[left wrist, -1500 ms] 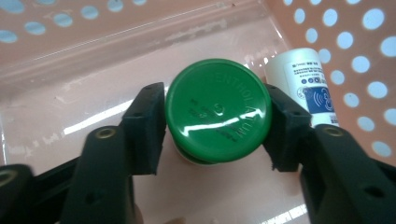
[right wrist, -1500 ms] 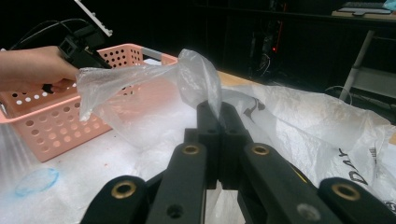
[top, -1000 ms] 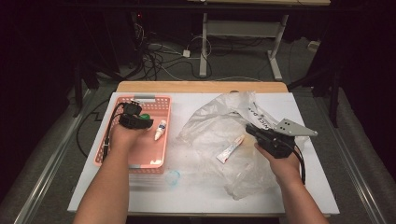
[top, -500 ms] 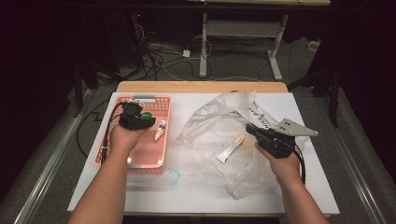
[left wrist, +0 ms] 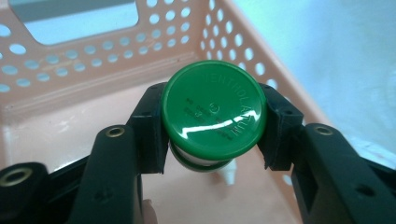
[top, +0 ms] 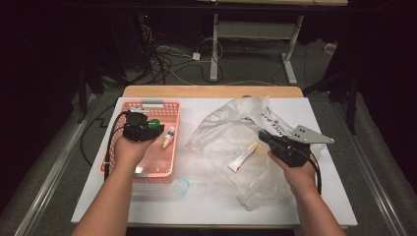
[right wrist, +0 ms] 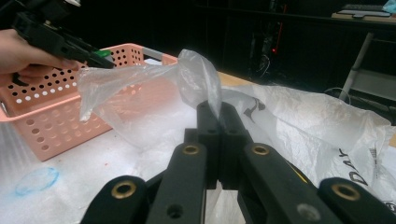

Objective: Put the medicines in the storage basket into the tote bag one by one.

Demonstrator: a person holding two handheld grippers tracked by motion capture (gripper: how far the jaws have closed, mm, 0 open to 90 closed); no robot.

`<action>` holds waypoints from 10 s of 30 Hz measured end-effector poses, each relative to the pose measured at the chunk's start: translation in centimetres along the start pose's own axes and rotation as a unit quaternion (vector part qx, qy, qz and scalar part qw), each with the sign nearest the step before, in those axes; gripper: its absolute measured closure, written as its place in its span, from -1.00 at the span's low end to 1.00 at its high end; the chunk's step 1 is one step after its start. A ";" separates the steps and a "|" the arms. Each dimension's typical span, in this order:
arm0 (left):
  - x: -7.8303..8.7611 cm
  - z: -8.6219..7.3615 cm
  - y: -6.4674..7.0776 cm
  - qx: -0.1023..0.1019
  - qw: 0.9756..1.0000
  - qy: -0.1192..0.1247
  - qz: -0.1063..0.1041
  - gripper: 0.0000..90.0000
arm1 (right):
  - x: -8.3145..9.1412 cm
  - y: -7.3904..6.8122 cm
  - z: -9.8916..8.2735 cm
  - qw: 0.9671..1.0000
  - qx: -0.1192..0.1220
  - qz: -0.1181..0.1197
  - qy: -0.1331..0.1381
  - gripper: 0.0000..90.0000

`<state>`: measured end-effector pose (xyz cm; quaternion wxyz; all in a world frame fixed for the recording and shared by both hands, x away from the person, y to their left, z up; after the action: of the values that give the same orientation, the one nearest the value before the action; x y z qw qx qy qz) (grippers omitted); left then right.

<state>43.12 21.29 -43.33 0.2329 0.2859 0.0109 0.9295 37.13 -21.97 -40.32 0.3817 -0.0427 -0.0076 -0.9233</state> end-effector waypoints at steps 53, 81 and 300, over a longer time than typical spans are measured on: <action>6.6 -2.4 8.3 -0.048 0.984 0.117 -0.126 0.10 | 0.1 -0.3 -0.1 1.000 0.001 0.005 -0.003 1.00; 4.8 -3.2 14.1 -0.088 0.972 0.091 -0.198 0.10 | 0.0 -0.3 -0.1 1.000 0.003 0.004 -0.004 1.00; -3.4 0.7 -0.3 0.013 0.999 -0.048 -0.022 -0.56 | 0.7 0.0 0.8 1.000 0.000 -0.002 0.012 1.00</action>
<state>46.08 20.04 -44.60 0.2501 0.3331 0.0178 0.9089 36.70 -22.42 -39.50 0.3803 -0.0316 -0.0030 -0.9243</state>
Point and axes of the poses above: each handheld gripper's, and its own axes: x roughly backward along the jaws, z roughly out of its top, y roughly to its right, the point moved 2 cm from there along -x, roughly forward along the jaws, and after that the axes turned 13 degrees about y, right-handed, at the moved point
